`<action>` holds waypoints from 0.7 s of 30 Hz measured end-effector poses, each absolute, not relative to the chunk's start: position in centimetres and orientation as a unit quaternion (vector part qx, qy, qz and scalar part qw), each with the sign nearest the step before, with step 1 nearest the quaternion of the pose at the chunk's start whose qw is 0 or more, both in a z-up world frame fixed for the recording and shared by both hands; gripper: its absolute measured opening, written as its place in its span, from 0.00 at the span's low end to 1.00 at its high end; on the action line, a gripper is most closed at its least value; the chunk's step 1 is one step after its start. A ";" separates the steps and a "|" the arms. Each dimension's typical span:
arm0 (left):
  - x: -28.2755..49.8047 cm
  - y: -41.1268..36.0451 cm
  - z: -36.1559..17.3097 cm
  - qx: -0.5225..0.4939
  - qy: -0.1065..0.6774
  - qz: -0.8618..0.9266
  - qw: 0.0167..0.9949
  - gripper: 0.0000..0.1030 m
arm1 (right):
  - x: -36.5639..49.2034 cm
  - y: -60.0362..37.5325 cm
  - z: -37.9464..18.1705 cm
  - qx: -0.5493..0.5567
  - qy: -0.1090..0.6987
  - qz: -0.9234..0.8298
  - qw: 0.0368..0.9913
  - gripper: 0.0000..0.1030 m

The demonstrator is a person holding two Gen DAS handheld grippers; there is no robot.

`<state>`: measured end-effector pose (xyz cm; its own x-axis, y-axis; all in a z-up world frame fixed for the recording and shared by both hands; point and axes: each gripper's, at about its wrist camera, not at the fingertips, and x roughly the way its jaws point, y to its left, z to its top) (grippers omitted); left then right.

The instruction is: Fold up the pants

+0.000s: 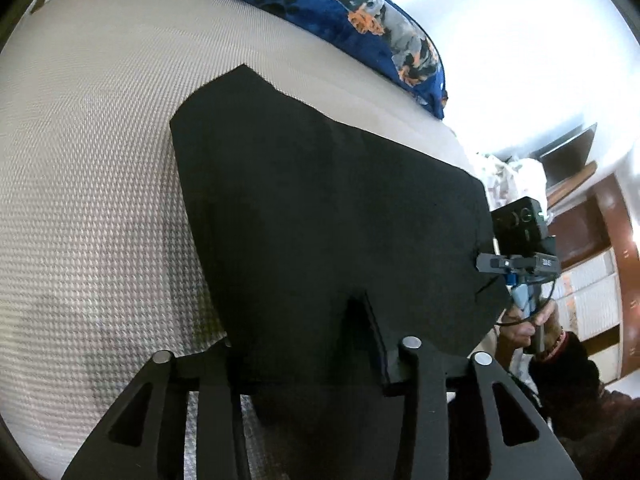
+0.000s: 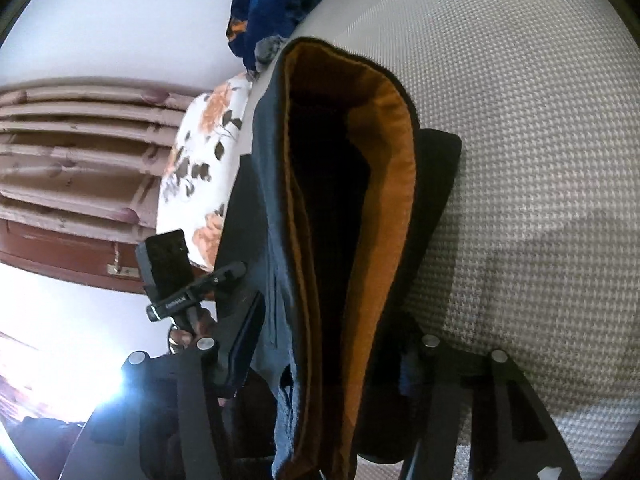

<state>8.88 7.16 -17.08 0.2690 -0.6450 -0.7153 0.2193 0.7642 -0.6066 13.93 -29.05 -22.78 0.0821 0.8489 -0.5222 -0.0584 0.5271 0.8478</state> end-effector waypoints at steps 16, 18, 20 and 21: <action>9.1 6.1 -16.7 -0.165 0.524 -0.274 0.789 0.45 | 13.6 -27.5 -22.0 0.338 0.576 0.323 0.670 0.50; 9.0 5.4 -16.5 -0.147 0.523 -0.273 0.794 0.49 | 13.8 -27.5 -22.2 0.347 0.578 0.316 0.667 0.50; 8.9 4.6 -16.3 -0.123 0.520 -0.270 0.801 0.52 | 13.8 -27.5 -22.3 0.350 0.577 0.313 0.669 0.49; 8.8 4.3 -16.3 -0.113 0.519 -0.268 0.804 0.53 | 13.7 -27.3 -22.2 0.345 0.576 0.309 0.673 0.46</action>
